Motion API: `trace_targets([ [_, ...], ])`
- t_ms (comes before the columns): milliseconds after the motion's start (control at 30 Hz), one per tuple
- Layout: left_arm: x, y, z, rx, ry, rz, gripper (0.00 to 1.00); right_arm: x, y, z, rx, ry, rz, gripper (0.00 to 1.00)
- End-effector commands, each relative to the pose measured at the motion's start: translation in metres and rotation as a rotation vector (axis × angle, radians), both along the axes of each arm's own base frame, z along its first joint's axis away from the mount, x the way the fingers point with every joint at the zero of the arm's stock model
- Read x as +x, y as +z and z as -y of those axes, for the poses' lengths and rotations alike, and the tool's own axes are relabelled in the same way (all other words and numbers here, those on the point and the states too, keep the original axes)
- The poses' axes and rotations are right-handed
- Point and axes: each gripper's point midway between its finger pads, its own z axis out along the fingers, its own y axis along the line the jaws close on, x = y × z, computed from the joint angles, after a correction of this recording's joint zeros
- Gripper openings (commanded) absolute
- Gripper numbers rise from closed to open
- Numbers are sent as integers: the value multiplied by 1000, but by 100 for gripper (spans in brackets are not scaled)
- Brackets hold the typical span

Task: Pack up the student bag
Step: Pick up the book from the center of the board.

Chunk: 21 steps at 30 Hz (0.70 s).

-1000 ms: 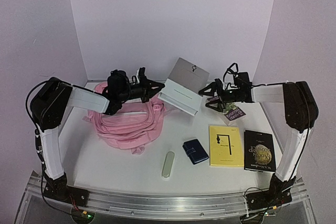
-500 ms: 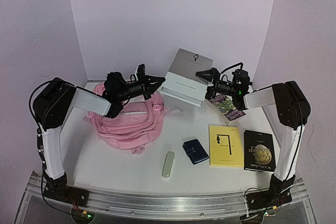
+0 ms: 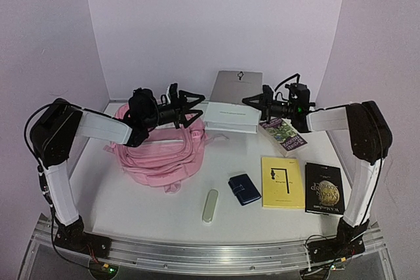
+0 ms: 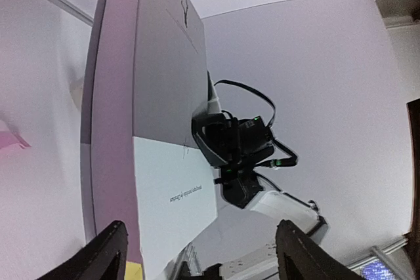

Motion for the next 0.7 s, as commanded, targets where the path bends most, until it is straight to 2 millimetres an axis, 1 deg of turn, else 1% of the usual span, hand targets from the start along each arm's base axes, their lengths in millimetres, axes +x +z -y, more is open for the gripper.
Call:
trace_targets([
  [0,-1,29,-32,205,164,98,88,-17,39,14,-380,0,317,17],
  [67,-2,28,-49,318,238,99,97,-22,38,25,-533,-1,377,20],
  [100,-2,29,-58,369,270,102,99,-25,38,30,-601,6,411,21],
  [167,-6,28,-74,453,313,104,100,-29,38,39,-762,19,494,21],
  [233,-10,33,-84,497,334,120,100,-36,39,44,-965,43,629,21],
  [267,-12,32,-89,525,338,114,100,-37,40,47,-1075,47,702,21],
  [333,-17,33,-97,561,348,114,100,-45,42,43,-1294,90,859,21],
  [367,-19,35,-102,571,356,117,100,-47,44,44,-1393,108,931,21],
  [400,-20,37,-107,578,368,123,100,-45,47,47,-1501,98,985,21],
  [433,-22,39,-112,583,380,125,100,-46,51,42,-1571,91,1044,21],
  [533,-26,48,-123,587,409,152,100,-38,66,45,-1770,54,1187,21],
  [600,-26,52,-128,592,425,157,100,-28,76,46,-1912,-5,1270,20],
  [667,-26,53,-133,591,437,148,100,-21,91,44,-2008,-111,1356,19],
])
